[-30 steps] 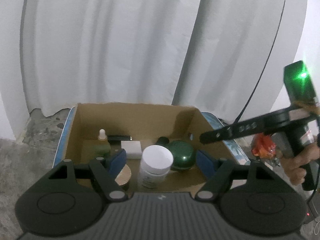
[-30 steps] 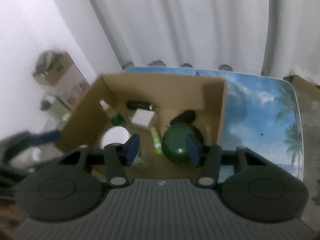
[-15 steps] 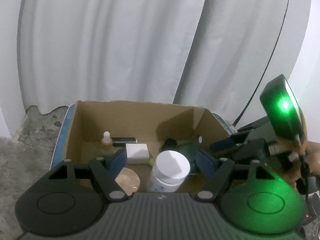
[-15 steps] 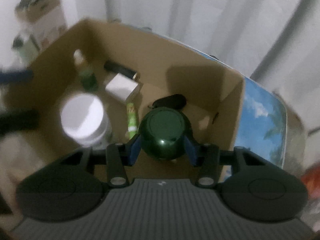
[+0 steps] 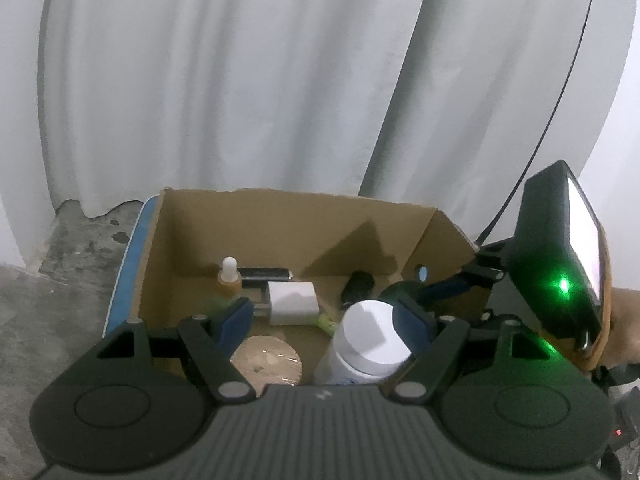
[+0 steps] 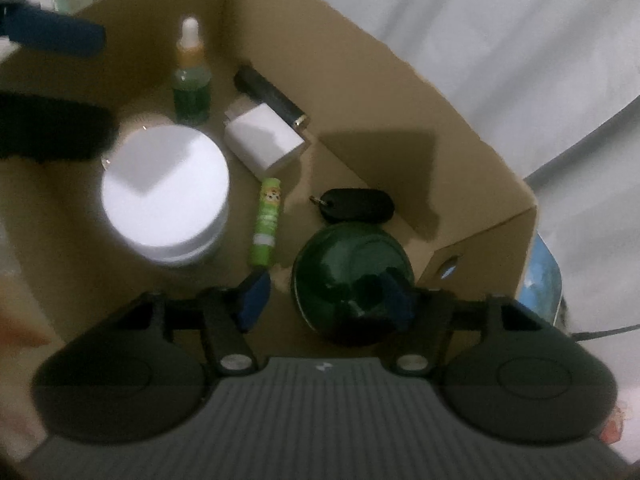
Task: Organize rigid objects
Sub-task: 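Push the green jar toward the box corner with the right gripper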
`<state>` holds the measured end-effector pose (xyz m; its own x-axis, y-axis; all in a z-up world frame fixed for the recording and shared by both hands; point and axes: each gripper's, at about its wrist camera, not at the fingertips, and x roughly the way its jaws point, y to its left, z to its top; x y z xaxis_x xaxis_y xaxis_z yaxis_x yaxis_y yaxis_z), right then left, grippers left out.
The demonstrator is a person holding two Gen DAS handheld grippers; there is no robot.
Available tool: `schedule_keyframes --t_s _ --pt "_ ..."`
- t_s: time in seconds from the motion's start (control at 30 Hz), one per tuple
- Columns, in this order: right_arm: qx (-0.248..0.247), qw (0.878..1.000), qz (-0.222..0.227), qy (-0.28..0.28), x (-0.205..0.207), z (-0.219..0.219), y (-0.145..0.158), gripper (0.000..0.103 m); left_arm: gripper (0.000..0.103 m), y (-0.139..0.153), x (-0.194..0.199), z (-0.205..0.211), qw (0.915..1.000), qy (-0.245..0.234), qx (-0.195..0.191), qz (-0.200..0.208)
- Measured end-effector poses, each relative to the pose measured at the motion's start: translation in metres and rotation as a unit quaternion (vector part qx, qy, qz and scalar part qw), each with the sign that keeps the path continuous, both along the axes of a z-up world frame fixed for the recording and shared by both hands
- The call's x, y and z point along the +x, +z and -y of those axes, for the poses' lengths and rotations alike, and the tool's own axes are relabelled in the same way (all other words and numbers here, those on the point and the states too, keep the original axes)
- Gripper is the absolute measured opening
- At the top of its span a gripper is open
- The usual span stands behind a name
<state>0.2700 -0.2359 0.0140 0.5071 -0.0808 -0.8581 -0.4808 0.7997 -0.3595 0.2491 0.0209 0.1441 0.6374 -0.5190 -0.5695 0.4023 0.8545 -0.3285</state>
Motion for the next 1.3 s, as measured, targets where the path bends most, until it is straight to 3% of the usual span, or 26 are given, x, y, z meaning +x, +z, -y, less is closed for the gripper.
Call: schedule_keyframes --t_s 0.2,0.37,0.67,0.83,0.93,1.1,1.2,1.3 --pt "-0.038 0.999 0.014 0.020 0.004 -0.003 -0.013 0.069 0.079 0.002 0.005 -0.001 0.9999 0.009 0.010 0.001" --pt "-0.053 0.998 0.020 0.012 0.011 0.005 -0.018 0.065 0.079 0.005 0.007 -0.003 0.9998 0.016 0.012 0.005" --pt "0.000 1.000 0.011 -0.007 0.014 0.016 -0.011 0.064 0.080 0.007 0.007 -0.002 0.9996 0.021 0.018 0.005" --pt "0.062 0.998 -0.027 -0.016 0.018 0.026 0.001 0.063 0.080 0.009 0.006 -0.004 0.9995 0.024 0.018 0.007" --pt "0.074 0.996 -0.054 -0.005 0.016 0.029 0.007 0.063 0.080 0.008 0.005 -0.004 0.9995 0.025 0.018 0.007" --pt "0.118 0.984 -0.134 0.008 0.026 0.037 0.015 0.063 0.080 0.007 0.007 -0.003 0.9994 0.028 0.017 0.005" --pt "0.116 0.980 -0.158 0.007 0.037 0.037 0.016 0.063 0.080 0.007 0.008 -0.003 0.9994 0.029 0.018 0.006" --pt "0.091 0.984 -0.153 0.009 0.044 0.032 0.018 0.064 0.080 0.006 0.007 -0.003 0.9994 0.027 0.019 0.006"
